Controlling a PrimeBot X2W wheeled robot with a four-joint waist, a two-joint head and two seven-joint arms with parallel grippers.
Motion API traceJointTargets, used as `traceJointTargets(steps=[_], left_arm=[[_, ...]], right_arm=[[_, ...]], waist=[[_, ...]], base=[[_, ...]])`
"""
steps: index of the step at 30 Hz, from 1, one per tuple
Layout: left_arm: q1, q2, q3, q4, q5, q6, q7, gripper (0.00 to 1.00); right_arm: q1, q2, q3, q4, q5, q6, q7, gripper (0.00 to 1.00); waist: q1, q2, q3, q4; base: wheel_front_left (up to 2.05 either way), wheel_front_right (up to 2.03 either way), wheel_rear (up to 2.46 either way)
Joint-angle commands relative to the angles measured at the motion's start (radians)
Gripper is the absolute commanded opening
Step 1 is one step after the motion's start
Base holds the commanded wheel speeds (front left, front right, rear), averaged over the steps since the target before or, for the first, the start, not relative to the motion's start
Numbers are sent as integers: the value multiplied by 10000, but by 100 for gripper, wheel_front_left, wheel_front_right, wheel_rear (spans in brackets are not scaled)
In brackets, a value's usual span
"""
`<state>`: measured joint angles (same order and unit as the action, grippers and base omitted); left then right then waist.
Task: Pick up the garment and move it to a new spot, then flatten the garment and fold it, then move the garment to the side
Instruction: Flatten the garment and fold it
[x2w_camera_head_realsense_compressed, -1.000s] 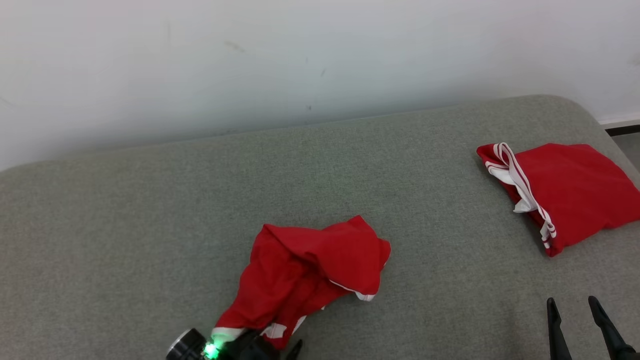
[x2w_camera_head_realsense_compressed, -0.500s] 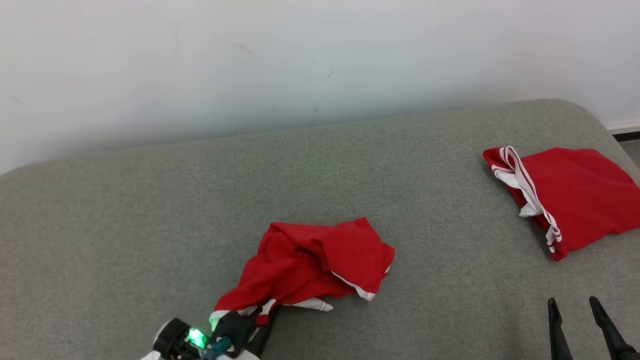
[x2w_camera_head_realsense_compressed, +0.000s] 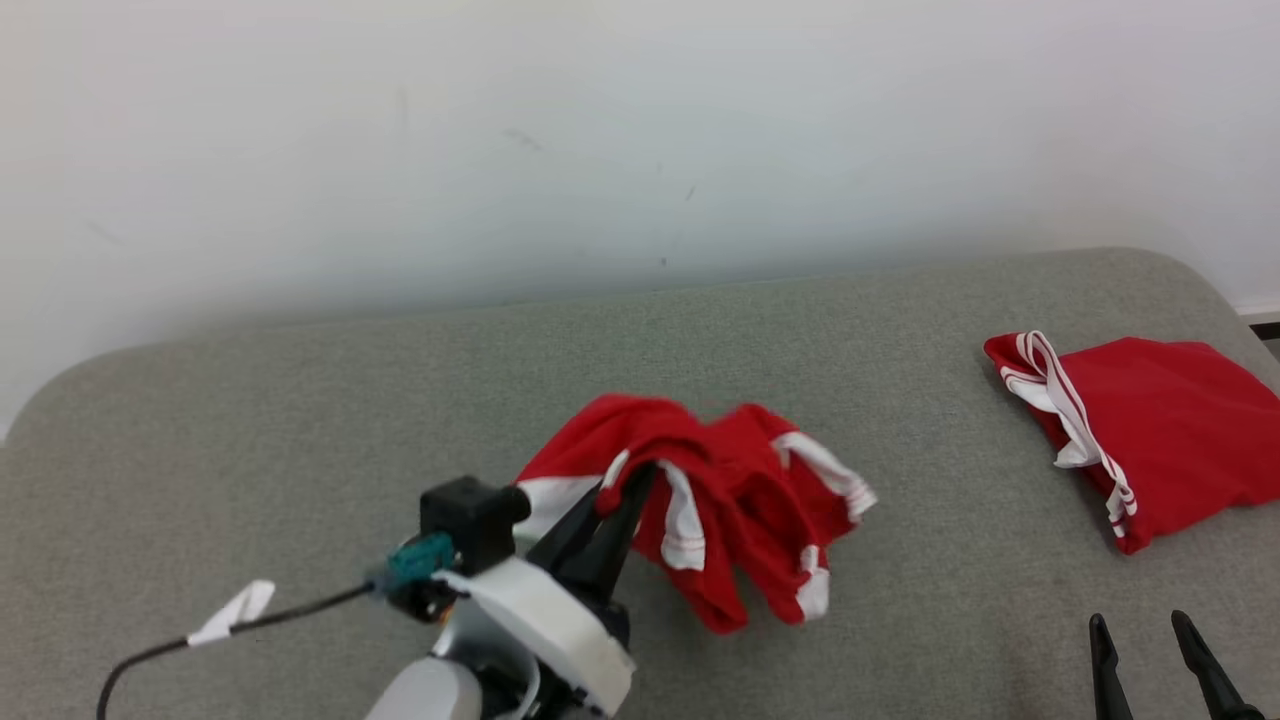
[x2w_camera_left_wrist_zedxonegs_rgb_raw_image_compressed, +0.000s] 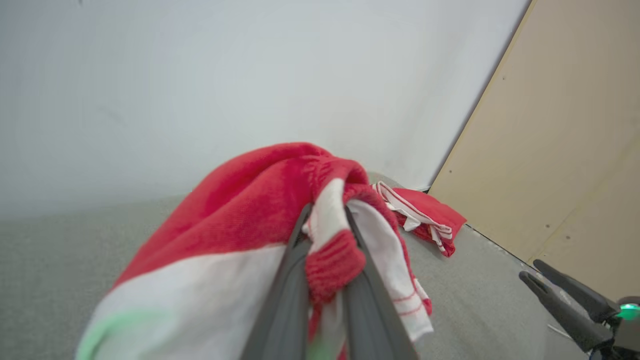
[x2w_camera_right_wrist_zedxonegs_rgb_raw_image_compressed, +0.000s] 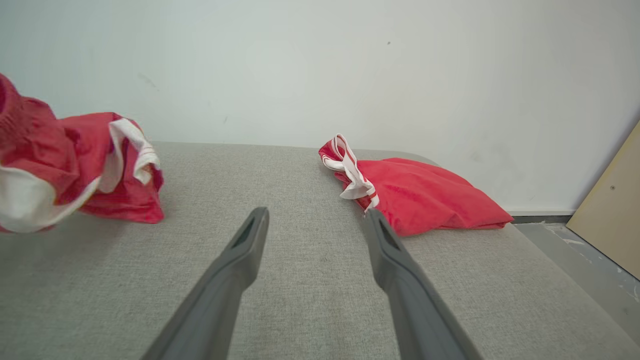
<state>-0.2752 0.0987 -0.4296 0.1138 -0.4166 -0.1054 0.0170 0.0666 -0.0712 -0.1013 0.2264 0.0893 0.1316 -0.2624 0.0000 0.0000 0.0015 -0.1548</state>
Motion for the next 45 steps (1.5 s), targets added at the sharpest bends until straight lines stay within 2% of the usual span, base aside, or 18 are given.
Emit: traceJointTargets(steps=[1, 10, 14, 18, 21, 27, 30, 32, 40, 41, 42, 43, 44, 45], left_arm=[[-153, -72, 9, -261, -284, -36, 158, 0], [-822, -423, -581, -2298, -1591, 556, 1482, 0], [-880, -451, -892, -2631, -1940, 985, 1644, 0], [-555, -452, -891, -2399, -1931, 1577, 1404, 0], [-153, -354, -743, -1874, -1817, 1914, 1210, 0], [386, 725, -735, -129, -740, 2165, 565, 0], [454, 1111, -575, 878, -606, 2133, 175, 0], [250, 1553, -571, 1573, -141, 2105, -268, 0], [-590, 1779, -314, 4222, 27, 1809, -1551, 0], [-677, 1740, -307, 4491, 5, 1790, -1669, 17], [-785, 1733, -291, 4731, 50, 1816, -1827, 40], [-876, 1718, -280, 4951, 79, 1810, -1958, 88], [-927, 1669, -237, 5162, 34, 1797, -2075, 100], [-940, 1646, -205, 5356, -30, 1820, -2146, 100]], right_arm=[[93, -42, 11, 20, 39, -21, -26, 100], [145, -2, 26, 77, 66, -21, -26, 100], [148, 18, 26, 78, 70, -21, -26, 100], [159, 27, 23, 46, 59, -22, -26, 100], [195, -31, -15, 42, 32, -22, -26, 100], [198, -164, 53, 50, 37, -22, -26, 100], [124, -212, 73, 58, 59, -22, -26, 100], [83, -248, 111, 88, 57, -22, -26, 100], [-48, -265, 255, 199, 38, -22, -26, 100], [-62, -267, 280, 219, 39, -22, -26, 100], [-78, -266, 306, 226, 42, -22, -26, 100], [-94, -266, 324, 227, 48, -22, -26, 100], [-98, -269, 327, 226, 59, -22, -26, 100], [-90, -275, 321, 226, 65, -22, -26, 100]], waist=[[0, 0, -33, 34], [0, 0, -218, 82], [0, 0, -256, 71], [0, 0, -230, 113], [0, 0, -156, 217], [0, 0, 22, 489], [0, 0, 89, 630], [0, 0, 120, 694], [0, 0, 135, 817], [0, 0, 127, 804], [0, 0, 121, 789], [0, 0, 116, 774], [0, 0, 109, 757], [0, 0, 98, 739]], base=[[0, 0, 0], [0, 0, 0], [0, 0, 0], [0, 0, 0], [0, 0, 0], [0, 0, 0], [0, 0, 0], [0, 0, 0], [0, 0, 0], [0, 0, 0], [0, 0, 0], [0, 0, 0], [0, 0, 0], [0, 0, 0]])
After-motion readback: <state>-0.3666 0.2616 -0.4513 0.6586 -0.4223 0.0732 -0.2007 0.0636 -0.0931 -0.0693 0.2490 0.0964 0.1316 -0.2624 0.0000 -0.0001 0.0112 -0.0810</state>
